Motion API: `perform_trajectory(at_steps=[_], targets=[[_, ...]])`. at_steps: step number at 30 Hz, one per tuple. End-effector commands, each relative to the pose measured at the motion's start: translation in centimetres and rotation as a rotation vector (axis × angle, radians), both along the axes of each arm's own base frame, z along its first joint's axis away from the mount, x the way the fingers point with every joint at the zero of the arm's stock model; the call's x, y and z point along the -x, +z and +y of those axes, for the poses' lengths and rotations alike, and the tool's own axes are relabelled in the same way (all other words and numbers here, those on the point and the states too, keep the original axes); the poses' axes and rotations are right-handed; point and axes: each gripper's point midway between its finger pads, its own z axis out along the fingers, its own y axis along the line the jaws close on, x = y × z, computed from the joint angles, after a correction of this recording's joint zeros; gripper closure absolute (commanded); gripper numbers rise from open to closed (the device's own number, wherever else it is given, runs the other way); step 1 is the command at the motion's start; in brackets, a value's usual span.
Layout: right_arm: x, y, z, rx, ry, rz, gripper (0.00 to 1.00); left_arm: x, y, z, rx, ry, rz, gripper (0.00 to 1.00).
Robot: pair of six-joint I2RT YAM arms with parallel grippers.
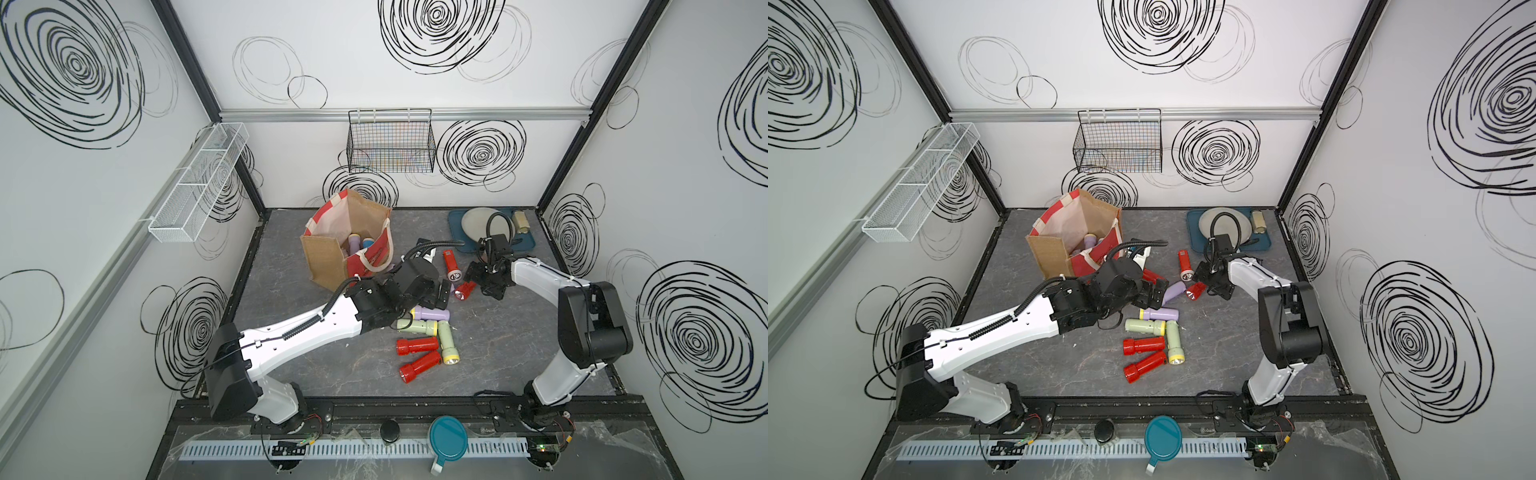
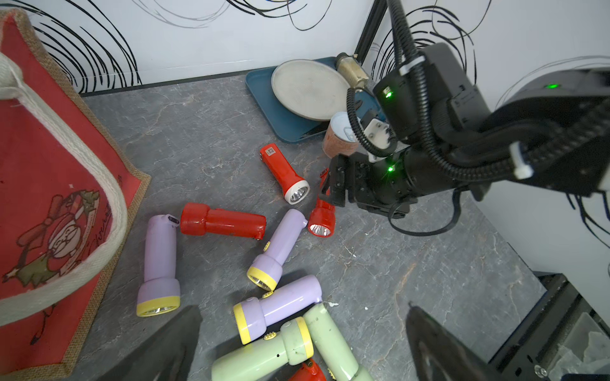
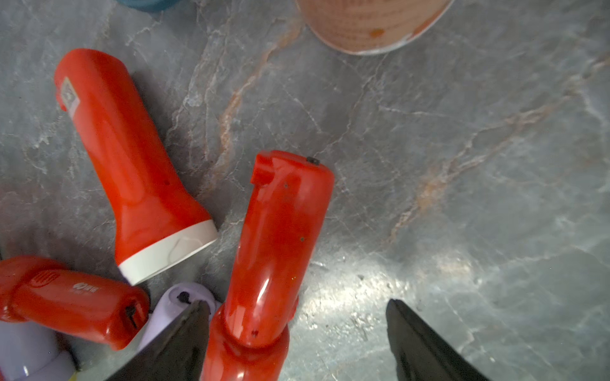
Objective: Put the flashlights into the tote bags
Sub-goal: Pick up the flashlight from the center of the board.
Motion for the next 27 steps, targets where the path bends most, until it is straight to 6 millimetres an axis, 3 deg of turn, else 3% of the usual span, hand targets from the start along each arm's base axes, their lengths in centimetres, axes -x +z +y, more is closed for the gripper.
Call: perform_trajectory(at_steps=[1,9,17,27], targets=[[-1.8,0.5,0.3,-0.009,-0.014,-0.043,0.14,0.3,1.0,0.1,0.063,0.014,-0.011,0.0],[-0.9,-2.5,-0.2,0.035,0.009,0.002,0.25,0.4,0.4,1.2,0.077,0.04,-0.002,0.0],[-0.4,-3.9,-0.5,0.096,0.048,0.034,0.36,0.1,0.3,1.6,0.078,0.046,0.0,0.0],[1.7,-3.8,-0.2,0.177,0.154,0.032,0.68,-0.5,0.2,2.5,0.117,0.064,0.009,0.0]])
